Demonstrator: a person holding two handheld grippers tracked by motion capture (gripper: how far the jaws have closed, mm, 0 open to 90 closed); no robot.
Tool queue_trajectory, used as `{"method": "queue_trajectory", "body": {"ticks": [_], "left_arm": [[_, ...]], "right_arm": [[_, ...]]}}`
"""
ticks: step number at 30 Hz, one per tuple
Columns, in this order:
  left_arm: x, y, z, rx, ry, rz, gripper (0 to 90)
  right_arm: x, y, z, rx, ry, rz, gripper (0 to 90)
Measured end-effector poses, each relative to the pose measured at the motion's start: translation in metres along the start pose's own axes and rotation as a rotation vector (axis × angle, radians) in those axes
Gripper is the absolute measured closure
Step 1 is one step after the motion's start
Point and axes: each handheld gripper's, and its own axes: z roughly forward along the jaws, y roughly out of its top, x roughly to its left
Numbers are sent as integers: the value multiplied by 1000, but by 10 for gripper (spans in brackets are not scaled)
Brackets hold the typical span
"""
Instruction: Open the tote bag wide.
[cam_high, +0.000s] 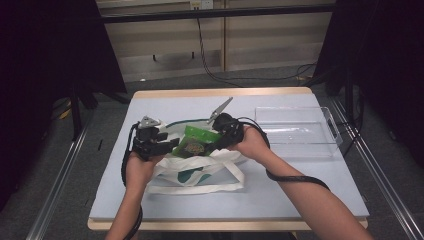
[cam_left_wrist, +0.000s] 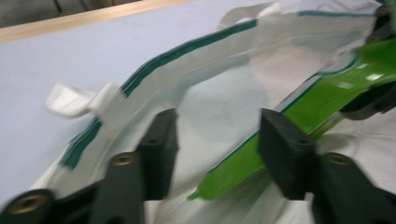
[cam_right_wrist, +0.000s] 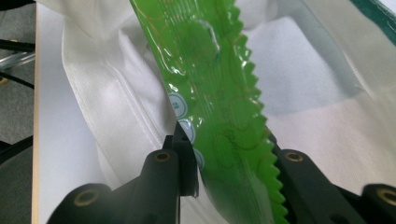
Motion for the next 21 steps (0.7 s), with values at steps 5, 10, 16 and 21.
{"method": "queue_trajectory", "body": {"ticks": [5, 10, 16, 21], "left_arm": [[0, -5, -1, 36, 24, -16, 263], [1, -9, 0, 62, 27, -13, 167], [-1, -11, 6, 77, 18, -23, 103], [0, -9, 8, 78, 30, -13, 100]], "right_arm": [[-4, -1, -3, 10, -11, 20, 732], [-5, -2, -8, -14, -16, 35, 737], [-8, -1, -18, -27, -21, 53, 742], [-12, -1, -29, -42, -27, 83, 747]]}}
